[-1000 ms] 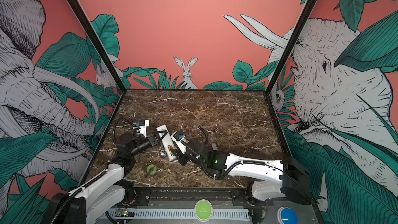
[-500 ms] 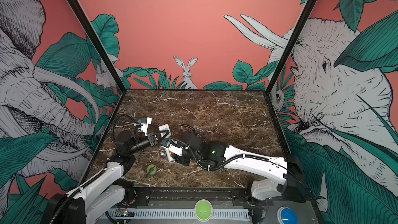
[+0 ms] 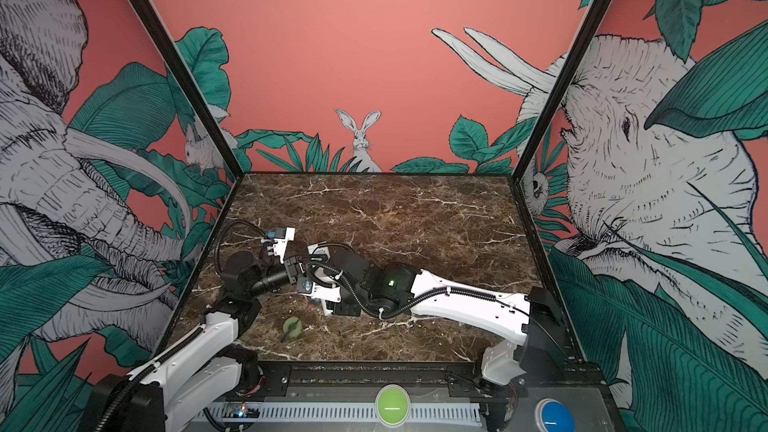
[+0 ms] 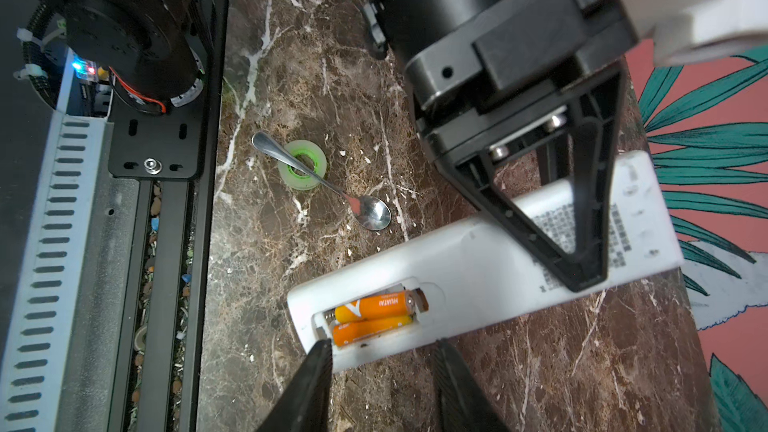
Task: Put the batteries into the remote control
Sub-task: 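Press both batteries down into the compartment with the right gripper fingertips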
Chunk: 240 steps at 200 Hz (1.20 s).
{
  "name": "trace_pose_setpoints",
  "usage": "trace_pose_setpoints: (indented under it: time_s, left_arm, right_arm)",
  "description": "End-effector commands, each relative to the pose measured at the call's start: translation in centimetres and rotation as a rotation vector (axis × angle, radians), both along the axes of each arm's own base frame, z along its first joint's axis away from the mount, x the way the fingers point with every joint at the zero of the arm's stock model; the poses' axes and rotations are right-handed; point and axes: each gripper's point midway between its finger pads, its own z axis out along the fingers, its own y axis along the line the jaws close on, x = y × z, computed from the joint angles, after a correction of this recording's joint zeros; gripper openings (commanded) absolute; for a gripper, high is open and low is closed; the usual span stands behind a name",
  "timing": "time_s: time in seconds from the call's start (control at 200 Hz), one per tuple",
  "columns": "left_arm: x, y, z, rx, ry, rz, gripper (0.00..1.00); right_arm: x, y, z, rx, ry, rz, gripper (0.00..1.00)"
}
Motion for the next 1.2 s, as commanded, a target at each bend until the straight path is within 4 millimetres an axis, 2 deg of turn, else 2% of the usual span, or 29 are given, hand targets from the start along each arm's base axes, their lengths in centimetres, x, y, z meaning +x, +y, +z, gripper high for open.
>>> trace_pose_setpoints:
  time_s: [0.0,0.495,1.195]
  left_arm:
    - [-0.5,-0.2,2.0,-0.026,-0.059,-0.026,0.0]
    - [-0.6,-0.2,2.1,-0.035,-0.058,-0.028,0.0]
    - [-0.6,-0.2,2.1,-0.044,-0.055,-0.027,0.0]
  right_arm:
    - [0.0,0.6,0.7,0.001,-0.041,0.037,0.39]
    - [1.0,1.1,-0.3,-0.023,-0.073,0.011,0.35]
    - [0.7,1.6,-1.9,-0.062,-0.049,0.037,0.24]
